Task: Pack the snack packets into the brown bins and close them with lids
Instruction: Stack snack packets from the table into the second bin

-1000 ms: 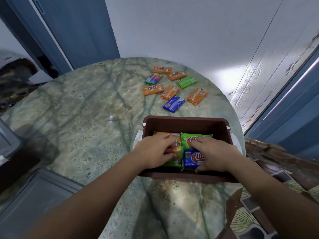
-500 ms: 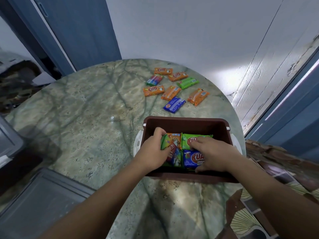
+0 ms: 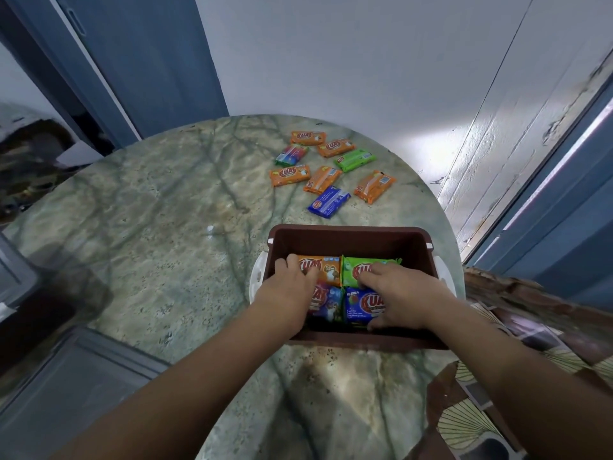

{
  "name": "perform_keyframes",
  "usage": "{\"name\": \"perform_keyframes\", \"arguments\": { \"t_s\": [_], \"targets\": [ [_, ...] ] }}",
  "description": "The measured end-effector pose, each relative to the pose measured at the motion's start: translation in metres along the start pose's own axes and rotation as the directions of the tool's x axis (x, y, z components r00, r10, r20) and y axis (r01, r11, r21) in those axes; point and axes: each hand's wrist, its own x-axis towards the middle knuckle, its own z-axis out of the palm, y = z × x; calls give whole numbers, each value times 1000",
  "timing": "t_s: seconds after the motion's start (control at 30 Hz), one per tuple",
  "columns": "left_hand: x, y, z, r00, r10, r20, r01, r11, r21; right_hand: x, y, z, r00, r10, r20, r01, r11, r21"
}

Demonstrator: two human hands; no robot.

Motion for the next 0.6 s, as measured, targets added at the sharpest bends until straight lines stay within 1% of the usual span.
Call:
{"name": "perform_keyframes", "arguments": {
  "t_s": [0.07, 0.1, 0.13, 0.2, 0.27, 0.33, 0.4, 0.53, 0.6],
  "targets": [
    [0, -2, 4, 996, 31, -79, -19, 988, 154, 0, 0, -1, 1000, -6, 3, 6, 1000, 2],
    [1, -3, 6, 993, 46, -105, -23, 977, 210, -1, 0, -1, 1000, -10, 6, 10, 1000, 3],
    [4, -4, 8, 991, 54, -122, -25, 973, 230, 0, 0, -1, 1000, -17, 7, 17, 1000, 1],
    [8, -7, 11, 989, 71, -127, -45, 979, 198, 0, 1, -1, 999, -33, 5, 33, 999, -5],
    [12, -9, 13, 987, 123, -102, -112, 988, 108, 0, 1, -1, 999, -42, 2, 42, 999, -9],
    [14, -10, 15, 976, 188, -107, -188, 982, 18, 0, 1, -1, 999, -51, -3, 51, 999, -17],
    [15, -12, 17, 966, 220, -140, -221, 975, 3, 1, 2, 0, 998, -58, -18, 58, 998, -13],
    [17, -14, 20, 961, 222, -167, -223, 975, 11, 0, 3, 1, 999, -49, -21, 48, 998, -35],
    [17, -14, 22, 959, 219, -179, -225, 974, -15, -1, 0, -2, 998, -22, -57, 21, 1000, -23]
  ]
}}
